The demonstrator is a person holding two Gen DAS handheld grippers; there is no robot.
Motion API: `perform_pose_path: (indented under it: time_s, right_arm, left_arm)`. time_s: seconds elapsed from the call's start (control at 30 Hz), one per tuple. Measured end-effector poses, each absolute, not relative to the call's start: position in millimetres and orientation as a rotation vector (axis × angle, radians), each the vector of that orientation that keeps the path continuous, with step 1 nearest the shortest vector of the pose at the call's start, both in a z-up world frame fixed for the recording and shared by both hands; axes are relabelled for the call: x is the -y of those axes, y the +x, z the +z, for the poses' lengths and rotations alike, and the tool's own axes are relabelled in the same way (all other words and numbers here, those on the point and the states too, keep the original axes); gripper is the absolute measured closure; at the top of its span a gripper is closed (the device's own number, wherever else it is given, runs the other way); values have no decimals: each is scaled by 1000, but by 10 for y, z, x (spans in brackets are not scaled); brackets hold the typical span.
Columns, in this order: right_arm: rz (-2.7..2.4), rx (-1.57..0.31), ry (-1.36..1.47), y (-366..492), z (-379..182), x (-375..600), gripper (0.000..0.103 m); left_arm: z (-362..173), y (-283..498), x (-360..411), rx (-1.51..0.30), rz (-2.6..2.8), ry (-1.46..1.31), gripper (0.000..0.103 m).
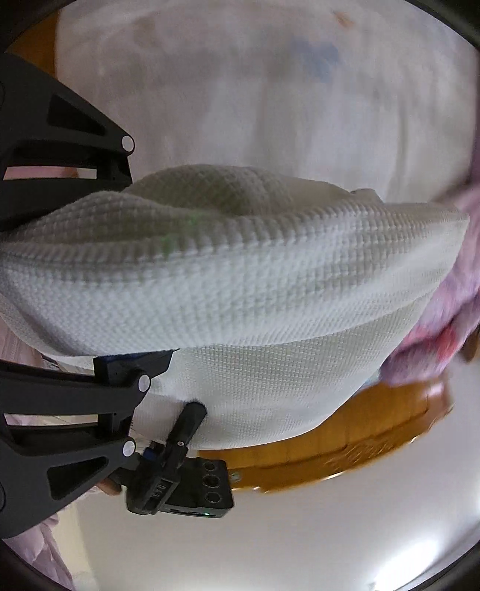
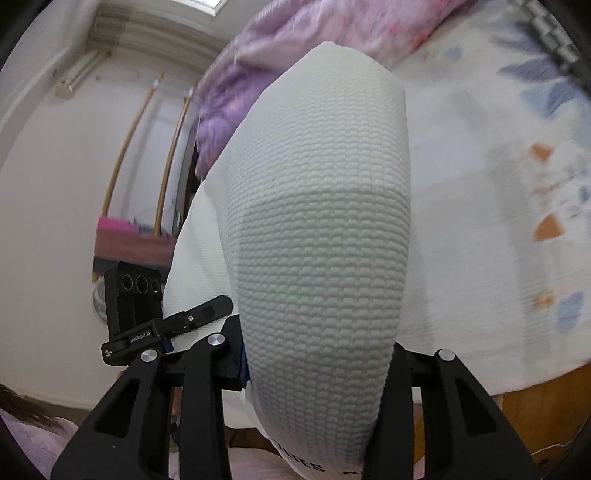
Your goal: Fold large clothes
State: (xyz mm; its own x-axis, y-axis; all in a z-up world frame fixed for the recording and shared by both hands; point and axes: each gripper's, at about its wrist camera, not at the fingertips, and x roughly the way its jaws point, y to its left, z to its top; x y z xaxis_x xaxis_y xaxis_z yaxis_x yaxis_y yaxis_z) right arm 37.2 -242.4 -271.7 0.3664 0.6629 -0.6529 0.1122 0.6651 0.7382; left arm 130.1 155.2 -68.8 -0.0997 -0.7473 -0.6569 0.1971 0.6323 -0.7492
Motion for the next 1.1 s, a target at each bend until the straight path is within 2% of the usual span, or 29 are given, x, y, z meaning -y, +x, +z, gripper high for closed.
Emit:
perform_pose_path:
  time_s: [0.3,0.47,0.6,0.7,0.93,1.0,1.03,1.07,1.1]
  right_arm:
    - [379,-1071,816,452,-2391,4158,68]
    - [406,-1092,750,946,-2294,5455,68]
    - [432,-1122,687,1395,-2335,6573,68]
    - [436,-1141,683,1864,-2569,7354,68]
    - [426,-1175,736,2954,-3514,8896,66]
    - [341,-1218,732,3148,-3839,9197,58]
    - [219,-1273,728,3236,-4108,9395,51]
    - [142,-1315,734,3259,-4255,9503,49]
    - [78,-1368,767,3258,-4439,9615,41]
  left_arm:
    - [-386,1314,151,-1425,-952,-403,63]
    - [-604,1474,1432,-1397,-934,-468,63]
    - [-922,1729,2523,-1370,-916,-540,63]
    - [-1257,2012,3284,-1349,-902,-568,63]
    - [-2396,2820,4868,-1334,-854,-589,63]
    - [-2801,2961,5164,-1358,-823,-549,54]
    - [-3075,3021,5276,-1412,-747,-488,48]
    - [-3270,3077,5366,-1487,-665,-437,30]
    - [-3363,3087,5307,-1525,-643,-448,24]
